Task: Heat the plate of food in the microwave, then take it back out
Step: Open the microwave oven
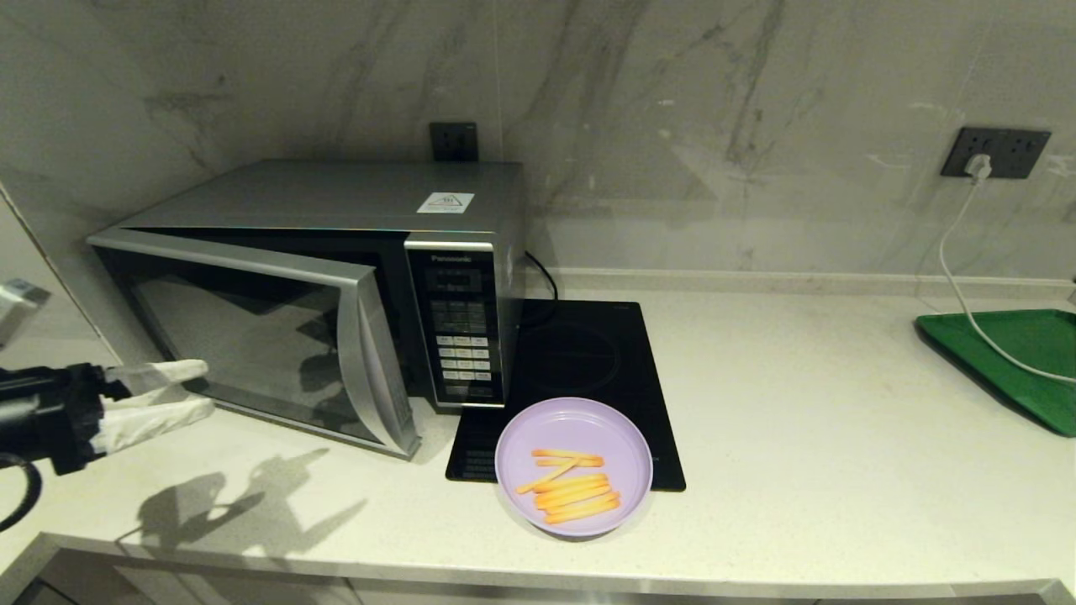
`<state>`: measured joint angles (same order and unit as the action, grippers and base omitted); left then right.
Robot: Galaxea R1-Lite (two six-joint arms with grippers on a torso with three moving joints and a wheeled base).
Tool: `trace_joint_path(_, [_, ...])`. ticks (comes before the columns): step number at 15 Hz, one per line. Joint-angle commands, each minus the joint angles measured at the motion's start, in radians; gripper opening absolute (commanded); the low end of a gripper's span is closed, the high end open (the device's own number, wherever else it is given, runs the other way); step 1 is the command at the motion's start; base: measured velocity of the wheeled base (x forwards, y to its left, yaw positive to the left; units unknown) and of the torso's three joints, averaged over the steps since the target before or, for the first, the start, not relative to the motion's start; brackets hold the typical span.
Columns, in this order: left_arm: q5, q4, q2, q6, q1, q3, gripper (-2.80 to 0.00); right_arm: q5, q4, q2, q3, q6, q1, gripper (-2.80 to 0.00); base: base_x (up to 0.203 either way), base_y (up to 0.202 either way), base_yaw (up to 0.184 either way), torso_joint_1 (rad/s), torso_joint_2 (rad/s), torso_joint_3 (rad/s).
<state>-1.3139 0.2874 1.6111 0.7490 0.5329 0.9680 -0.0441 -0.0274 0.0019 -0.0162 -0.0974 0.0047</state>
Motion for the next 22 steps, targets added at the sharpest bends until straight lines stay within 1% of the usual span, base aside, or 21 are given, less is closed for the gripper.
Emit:
trace_joint_path(1, [0.049, 0.017, -0.347, -0.102, 0.068, -0.009, 0.0, 0.0, 0.0, 0.0, 0.0, -0.001, 0.001, -2.8, 0.0, 0.0, 0.0, 0.0, 0.0, 0.0])
trace_joint_path(2, [0.1, 0.023, -0.462, -0.241, 0.083, 0.01, 0.0, 0.0, 0.0, 0.0, -0.001, -0.001, 0.0, -2.8, 0.0, 0.0, 0.0, 0.0, 0.0, 0.0])
trace_joint_path(3, [0.185, 0.029, -0.555, -0.452, 0.081, 0.045, 0.0, 0.0, 0.0, 0.0, 0.001, -0.001, 0.0, -2.8, 0.0, 0.0, 0.0, 0.0, 0.0, 0.0])
trace_joint_path(4, [0.315, 0.034, -0.613, -0.617, 0.06, 0.084, 0.0, 0.0, 0.0, 0.0, 0.0, -0.001, 0.0, -2.8, 0.0, 0.0, 0.0, 0.0, 0.0, 0.0])
trace_joint_path(5, [0.513, 0.034, -0.644, -0.715, 0.02, 0.112, 0.0, 0.0, 0.0, 0.0, -0.001, -0.001, 0.0, -2.8, 0.0, 0.0, 0.0, 0.0, 0.0, 0.0])
trace_joint_path(6, [0.709, 0.028, -0.649, -0.729, -0.027, 0.131, 0.0, 0.0, 0.0, 0.0, 0.0, -0.001, 0.0, -2.8, 0.0, 0.0, 0.0, 0.0, 0.0, 0.0])
trace_joint_path(7, [0.877, 0.01, -0.647, -0.687, -0.068, 0.143, 0.0, 0.0, 0.0, 0.0, -0.001, -0.001, 0.0, -2.8, 0.0, 0.0, 0.0, 0.0, 0.0, 0.0])
trace_joint_path(8, [1.002, -0.043, -0.643, -0.643, -0.115, 0.149, 0.0, 0.0, 0.0, 0.0, 0.001, -0.001, 0.0, -2.8, 0.0, 0.0, 0.0, 0.0, 0.0, 0.0])
trace_joint_path(9, [1.043, -0.108, -0.636, -0.604, -0.138, 0.142, 0.0, 0.0, 0.0, 0.0, 0.001, -0.001, 0.0, -2.8, 0.0, 0.0, 0.0, 0.0, 0.0, 0.0])
trace_joint_path(10, [1.048, -0.12, -0.606, -0.569, -0.142, 0.138, 0.0, 0.0, 0.0, 0.0, 0.001, -0.001, 0.0, -2.8, 0.0, 0.0, 0.0, 0.0, 0.0, 0.0])
trace_joint_path(11, [1.06, -0.126, -0.554, -0.517, -0.144, 0.143, 0.0, 0.0, 0.0, 0.0, 0.001, -0.001, 0.0, -2.8, 0.0, 0.0, 0.0, 0.0, 0.0, 0.0])
trace_joint_path(12, [1.079, -0.131, -0.505, -0.479, -0.154, 0.151, 0.0, 0.0, 0.0, 0.0, -0.001, -0.001, 0.0, -2.8, 0.0, 0.0, 0.0, 0.0, 0.0, 0.0])
trace_joint_path(13, [1.092, -0.142, -0.455, -0.471, -0.182, 0.165, 0.0, 0.0, 0.0, 0.0, 0.001, -0.001, 0.0, -2.8, 0.0, 0.0, 0.0, 0.0, 0.0, 0.0])
trace_joint_path(14, [1.103, -0.159, -0.398, -0.483, -0.214, 0.187, 0.0, 0.0, 0.0, 0.0, 0.001, -0.001, 0.0, -2.8, 0.0, 0.0, 0.0, 0.0, 0.0, 0.0])
trace_joint_path(15, [1.116, -0.174, -0.339, -0.51, -0.249, 0.222, 0.0, 0.0, 0.0, 0.0, -0.001, -0.001, 0.0, -2.8, 0.0, 0.0, 0.0, 0.0, 0.0, 0.0])
trace_joint_path(16, [1.126, -0.181, -0.289, -0.54, -0.297, 0.276, -2.8, 0.0, 0.0, 0.0, -0.001, -0.001, 0.001, -2.8, 0.0, 0.0, 0.0, 0.0, 0.0, 0.0])
trace_joint_path(18, [1.138, -0.178, -0.196, -0.598, -0.386, 0.405, -2.8, 0.0, 0.0, 0.0, -0.001, -0.001, 0.0, -2.8, 0.0, 0.0, 0.0, 0.0, 0.0, 0.0])
trace_joint_path(19, [1.14, -0.163, -0.161, -0.616, -0.416, 0.48, -2.8, 0.0, 0.0, 0.0, 0.0, -0.001, 0.0, -2.8, 0.0, 0.0, 0.0, 0.0, 0.0, 0.0])
trace_joint_path(20, [1.141, -0.124, -0.133, -0.634, -0.441, 0.563, -2.8, 0.0, 0.0, 0.0, -0.001, -0.001, 0.0, -2.8, 0.0, 0.0, 0.0, 0.0, 0.0, 0.0])
trace_joint_path(21, [1.141, -0.042, -0.105, -0.659, -0.463, 0.664, -2.8, 0.0, 0.0, 0.0, -0.001, -0.001, 0.0, -2.8, 0.0, 0.0, 0.0, 0.0, 0.0, 0.0])
trace_joint_path(22, [1.14, 0.063, -0.075, -0.684, -0.482, 0.764, -2.8, 0.0, 0.0, 0.0, 0.001, -0.001, 0.0, -2.8, 0.0, 0.0, 0.0, 0.0, 0.0, 0.0])
